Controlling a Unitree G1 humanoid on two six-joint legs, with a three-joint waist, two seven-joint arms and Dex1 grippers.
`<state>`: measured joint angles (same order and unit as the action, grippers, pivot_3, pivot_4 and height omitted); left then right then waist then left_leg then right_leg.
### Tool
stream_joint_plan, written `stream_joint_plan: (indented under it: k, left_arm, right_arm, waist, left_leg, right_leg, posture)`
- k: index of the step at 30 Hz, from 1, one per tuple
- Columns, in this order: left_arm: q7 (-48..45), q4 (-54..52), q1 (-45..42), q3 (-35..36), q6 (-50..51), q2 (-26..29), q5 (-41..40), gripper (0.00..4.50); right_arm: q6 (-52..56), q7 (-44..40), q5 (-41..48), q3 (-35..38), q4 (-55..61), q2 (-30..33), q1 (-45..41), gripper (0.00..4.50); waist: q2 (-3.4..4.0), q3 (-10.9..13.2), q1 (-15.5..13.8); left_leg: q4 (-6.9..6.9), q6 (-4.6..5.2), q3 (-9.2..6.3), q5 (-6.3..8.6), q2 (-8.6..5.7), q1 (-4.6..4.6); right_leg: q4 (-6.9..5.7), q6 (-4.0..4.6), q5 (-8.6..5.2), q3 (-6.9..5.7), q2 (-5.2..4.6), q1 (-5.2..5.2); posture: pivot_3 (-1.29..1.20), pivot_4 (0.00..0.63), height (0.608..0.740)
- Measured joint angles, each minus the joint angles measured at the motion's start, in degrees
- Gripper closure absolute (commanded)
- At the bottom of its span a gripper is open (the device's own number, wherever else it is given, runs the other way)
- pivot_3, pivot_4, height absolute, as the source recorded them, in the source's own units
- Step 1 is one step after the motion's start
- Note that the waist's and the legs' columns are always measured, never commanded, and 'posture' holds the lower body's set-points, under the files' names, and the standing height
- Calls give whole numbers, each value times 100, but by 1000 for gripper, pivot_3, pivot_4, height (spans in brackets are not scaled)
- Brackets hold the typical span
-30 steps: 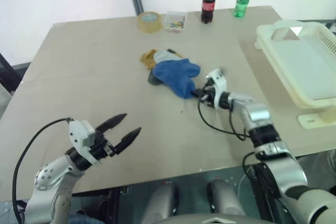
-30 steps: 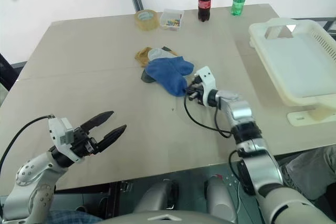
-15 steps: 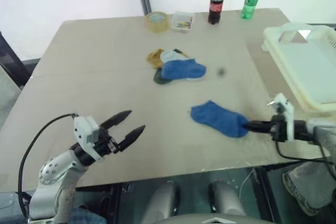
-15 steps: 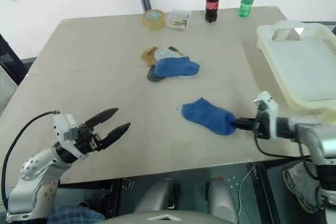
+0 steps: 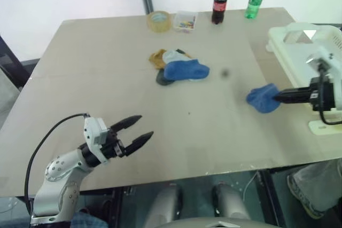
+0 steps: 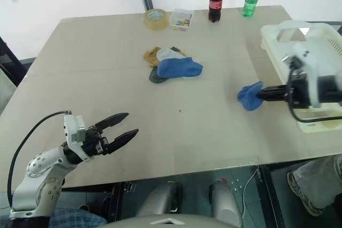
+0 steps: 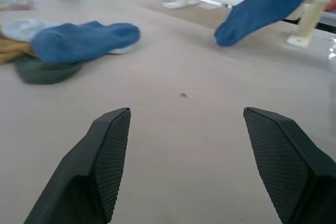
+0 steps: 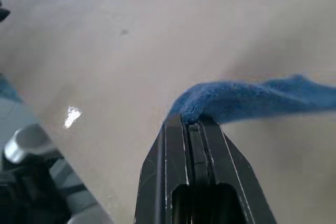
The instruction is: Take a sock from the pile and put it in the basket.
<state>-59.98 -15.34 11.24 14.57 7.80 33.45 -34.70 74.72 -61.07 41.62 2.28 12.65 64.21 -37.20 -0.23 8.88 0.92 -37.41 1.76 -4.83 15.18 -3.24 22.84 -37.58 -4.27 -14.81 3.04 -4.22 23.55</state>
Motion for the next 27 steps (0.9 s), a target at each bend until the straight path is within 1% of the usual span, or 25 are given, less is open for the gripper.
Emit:
stream_joint_plan:
  k: [4, 5, 7, 10, 16, 18, 20, 21, 22, 25, 27]
  left_arm:
    - [-417, -45, -76, -221, 52, 248, -42, 807]
    - [-529, -63, -120, -255, 53, 303, -41, 807]
    - [-620, -78, -225, -326, 50, 347, -38, 807]
    - [-725, -21, -340, -394, 35, 356, -25, 807]
    - [-799, 44, -433, -448, 15, 356, 51, 807]
    - [-800, 46, -440, -474, 15, 353, 80, 807]
    - [-799, 47, -426, -516, -6, 336, 93, 807]
    - [-799, 47, -425, -519, -11, 335, 94, 807]
    - [-792, 47, -408, -521, -25, 330, 96, 807]
    - [-748, 40, -325, -539, -81, 283, 99, 807]
    - [-718, 35, -266, -558, -90, 238, 102, 807]
  right_arm:
    - [301, 334, -92, -1048, 75, -919, -689, 4474]
    - [358, 464, -167, -1389, 42, -1275, -868, 4474]
    - [379, 650, -295, -1727, -96, -1691, -1030, 4474]
    - [338, 965, -605, -2118, -742, -2515, -1585, 4474]
    - [-169, 880, -1105, -2776, -1657, -3376, -2341, 4474]
    - [-317, 766, -1211, -2951, -1845, -3537, -2469, 4474]
    - [-584, 566, -1407, -3206, -2301, -3806, -2567, 4474]
    - [-602, 551, -1414, -3230, -2322, -3819, -2567, 4474]
    - [-665, 510, -1447, -3261, -2461, -3917, -2570, 3904]
    - [-770, 492, -1461, -3153, -2800, -4267, -2569, 2656]
    - [-760, 498, -1409, -2912, -2839, -4319, -2570, 2656]
  waist:
    - [-2, 2, -8]
    - [-3, 2, -12]
    - [-5, 4, -31]
    - [-6, 6, -15]
    - [-5, 7, 9]
    - [-5, 7, 14]
    - [-5, 7, 11]
    - [-5, 7, 9]
    - [-5, 7, 11]
    - [-4, 7, 29]
    - [-3, 8, 31]
  left_leg:
    - [0, 0, -4, 0, 0, 7]
    - [0, 0, -6, 0, 0, 7]
    - [-1, -1, -9, -1, -6, 13]
    - [0, -22, -11, -13, -15, 16]
    - [1, -26, -16, -15, -15, 16]
    - [1, -26, -16, -15, -15, 16]
    - [1, -27, -17, -16, -16, 16]
    - [1, -27, -18, -16, -17, 16]
    - [1, -27, -18, -16, -17, 15]
    - [1, -27, -17, -16, -17, 15]
    - [1, -28, -17, -16, -17, 17]
  right_leg:
    - [-1, 0, 0, -3, 0, 5]
    - [-1, 1, 0, -4, 0, 6]
    - [0, 1, 1, -8, -4, 9]
    - [-2, 1, 1, -6, -9, 15]
    - [-5, 1, 1, -9, -4, 18]
    - [-5, 1, 1, -9, -4, 19]
    - [-6, 1, 1, -10, -4, 23]
    - [-7, 1, 1, -10, -4, 23]
    - [-7, 2, 1, -10, -4, 24]
    - [-13, 2, 1, -8, -3, 26]
    - [-14, 2, 1, -7, -3, 28]
  posture:
    - [0, 150, 740]
    - [0, 150, 740]
    - [0, 150, 740]
    - [0, 150, 740]
    - [0, 150, 740]
    - [0, 150, 740]
    - [0, 150, 740]
    - [0, 150, 740]
    - [0, 150, 740]
    - [0, 150, 740]
    - [0, 150, 740]
